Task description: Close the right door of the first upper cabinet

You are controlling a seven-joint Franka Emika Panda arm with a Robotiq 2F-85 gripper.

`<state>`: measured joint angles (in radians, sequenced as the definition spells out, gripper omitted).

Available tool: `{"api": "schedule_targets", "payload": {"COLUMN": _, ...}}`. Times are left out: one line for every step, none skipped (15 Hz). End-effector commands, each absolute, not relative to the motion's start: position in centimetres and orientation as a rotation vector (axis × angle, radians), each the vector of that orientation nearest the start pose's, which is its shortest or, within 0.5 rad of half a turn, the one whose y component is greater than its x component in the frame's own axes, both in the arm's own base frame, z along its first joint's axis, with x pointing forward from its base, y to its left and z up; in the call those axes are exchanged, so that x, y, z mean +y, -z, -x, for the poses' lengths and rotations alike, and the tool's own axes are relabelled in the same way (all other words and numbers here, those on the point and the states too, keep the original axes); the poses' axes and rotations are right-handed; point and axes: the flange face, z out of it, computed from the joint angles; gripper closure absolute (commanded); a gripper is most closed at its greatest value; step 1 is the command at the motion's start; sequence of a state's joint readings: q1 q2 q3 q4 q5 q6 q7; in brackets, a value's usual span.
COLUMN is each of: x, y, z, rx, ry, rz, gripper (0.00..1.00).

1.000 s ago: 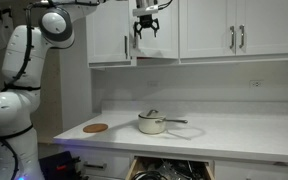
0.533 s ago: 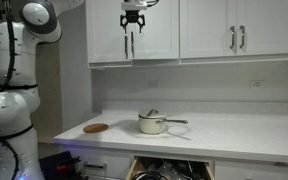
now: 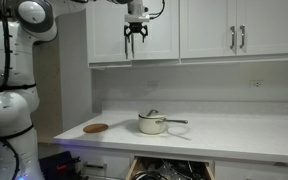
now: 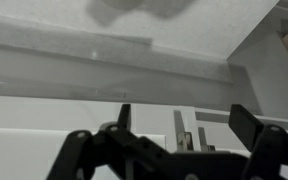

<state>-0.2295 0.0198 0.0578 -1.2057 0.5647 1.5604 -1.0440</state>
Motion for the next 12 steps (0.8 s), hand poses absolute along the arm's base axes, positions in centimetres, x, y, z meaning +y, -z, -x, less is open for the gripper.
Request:
{"api": "schedule_targets", "payload": {"x": -4.1, "y": -77.9, "z": -53.6, "rx": -1.260, "ry": 0.848, "rz": 2.483, "gripper": 0.00}}
{"api": "schedule_targets", "payload": {"x": -4.3, "y": -77.4, "z": -53.8, "rx": -1.250, "ry": 0.850, "rz": 2.493, "gripper": 0.00}}
{"api": "schedule_targets", "payload": {"x": -4.6, "y": -77.2, "z": -54.0, "rx": -1.237, "ry": 0.856, "rz": 2.503, "gripper": 0.00}}
{"api": "schedule_targets", "payload": {"x": -4.8, "y": -76.8, "z": -54.2, "rx": -1.228, "ry": 0.852, "rz": 2.517, "gripper": 0.00}}
{"api": "schedule_targets", "payload": {"x": -5.0, "y": -76.6, "z": -54.4, "rx": -1.209, "ry": 0.834, "rz": 2.542, "gripper": 0.00}}
{"api": "schedule_targets", "payload": {"x": -5.1, "y": -76.3, "z": -54.5, "rx": -1.195, "ry": 0.811, "rz": 2.567, "gripper": 0.00}}
{"api": "schedule_targets", "payload": {"x": -5.2, "y": -76.1, "z": -54.5, "rx": -1.192, "ry": 0.758, "rz": 2.587, "gripper": 0.00}}
{"api": "schedule_targets", "payload": {"x": -5.2, "y": -76.0, "z": -54.4, "rx": -1.178, "ry": 0.705, "rz": 2.629, "gripper": 0.00}}
{"api": "schedule_targets", "payload": {"x": -5.3, "y": -75.9, "z": -54.2, "rx": -1.160, "ry": 0.653, "rz": 2.674, "gripper": 0.00}}
{"api": "schedule_targets", "payload": {"x": -5.4, "y": -75.8, "z": -54.1, "rx": -1.144, "ry": 0.615, "rz": 2.708, "gripper": 0.00}}
{"api": "schedule_targets", "payload": {"x": -5.4, "y": -75.7, "z": -53.8, "rx": -1.127, "ry": 0.564, "rz": 2.744, "gripper": 0.00}}
{"api": "schedule_targets", "payload": {"x": -5.4, "y": -75.6, "z": -53.6, "rx": -1.112, "ry": 0.525, "rz": 2.772, "gripper": 0.00}}
